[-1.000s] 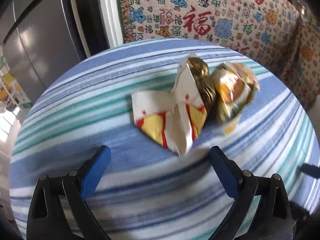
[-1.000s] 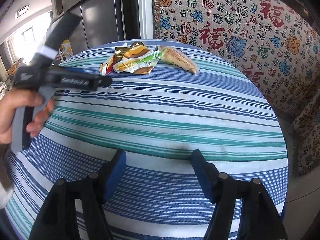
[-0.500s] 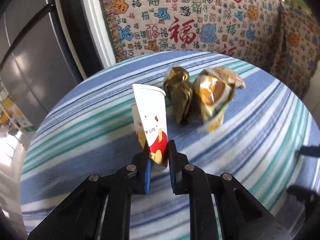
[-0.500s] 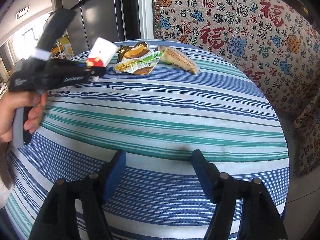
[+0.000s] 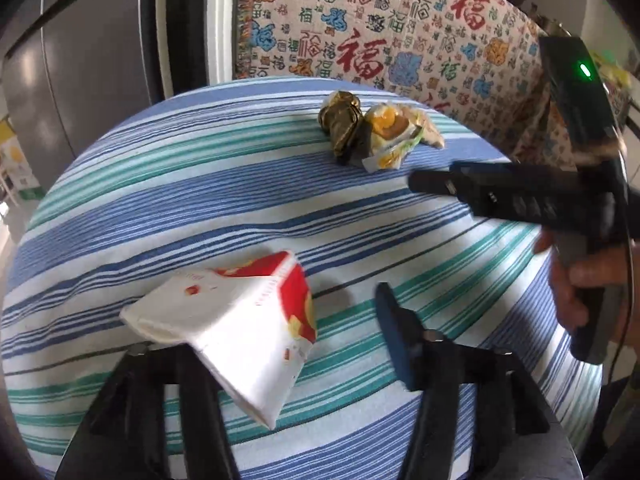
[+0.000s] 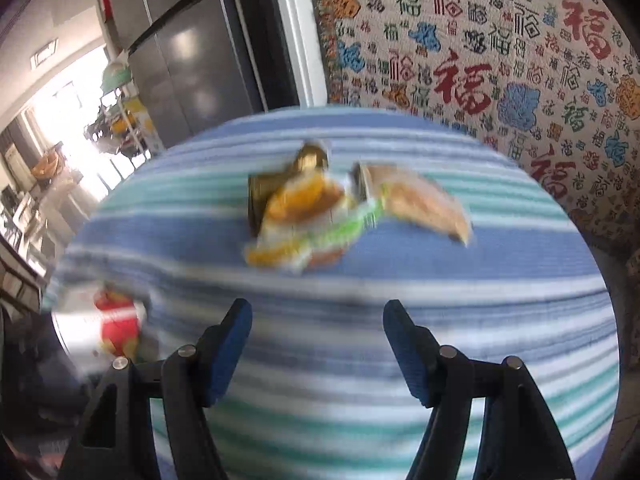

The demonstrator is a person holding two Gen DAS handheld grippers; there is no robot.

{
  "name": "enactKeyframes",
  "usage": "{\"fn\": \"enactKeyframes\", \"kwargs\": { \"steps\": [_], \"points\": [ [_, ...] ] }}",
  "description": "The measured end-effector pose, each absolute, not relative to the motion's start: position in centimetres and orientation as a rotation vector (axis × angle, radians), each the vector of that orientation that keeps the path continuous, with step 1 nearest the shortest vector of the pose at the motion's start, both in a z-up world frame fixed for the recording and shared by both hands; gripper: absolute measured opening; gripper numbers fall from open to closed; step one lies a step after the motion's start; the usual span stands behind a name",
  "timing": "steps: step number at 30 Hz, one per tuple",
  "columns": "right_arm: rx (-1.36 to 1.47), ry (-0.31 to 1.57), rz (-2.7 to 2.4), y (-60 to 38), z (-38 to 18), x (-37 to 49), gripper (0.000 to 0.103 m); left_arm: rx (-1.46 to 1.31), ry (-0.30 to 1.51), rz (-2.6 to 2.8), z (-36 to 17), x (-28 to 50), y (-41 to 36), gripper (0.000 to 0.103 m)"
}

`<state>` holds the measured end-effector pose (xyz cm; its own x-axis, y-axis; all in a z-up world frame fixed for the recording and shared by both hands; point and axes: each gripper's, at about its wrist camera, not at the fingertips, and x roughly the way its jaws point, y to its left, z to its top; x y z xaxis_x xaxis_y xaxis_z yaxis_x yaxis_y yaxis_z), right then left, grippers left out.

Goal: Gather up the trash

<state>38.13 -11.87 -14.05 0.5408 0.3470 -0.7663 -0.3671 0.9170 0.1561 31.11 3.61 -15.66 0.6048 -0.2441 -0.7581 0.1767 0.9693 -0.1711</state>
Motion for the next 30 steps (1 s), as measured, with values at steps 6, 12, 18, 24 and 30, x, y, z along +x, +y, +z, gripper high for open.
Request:
{"fn": "enactKeyframes", "kwargs": {
  "steps": [6,12,18,24,30],
  "points": [
    [0.085,0.928,0.389,-10.9,-14.6,42.1,0.052,-0.115,0.897,-0.266,-15.1,31.5,4.2,0.067],
    [0.036,0.919,0.433,-12.4,-13.8,38.2,0.038,-0.145,0.874,-0.286,-13.8,30.6,6.0,0.076],
    [-0.114,0.93,0.494,-15.1,-13.1,29.0,0.044,-0.172,0.872,-0.302,-13.6,29.1,8.2,0.084],
    [-0.064,0.937,0.417,-17.8,-15.4,25.2,0.08,-0.159,0.856,-0.29,-13.5,27.9,9.2,0.088],
    [-0.212,0.927,0.424,-15.7,-16.5,23.9,0.081,-0.062,0.752,-0.39,-11.6,27.1,6.8,0.091]
  ]
}}
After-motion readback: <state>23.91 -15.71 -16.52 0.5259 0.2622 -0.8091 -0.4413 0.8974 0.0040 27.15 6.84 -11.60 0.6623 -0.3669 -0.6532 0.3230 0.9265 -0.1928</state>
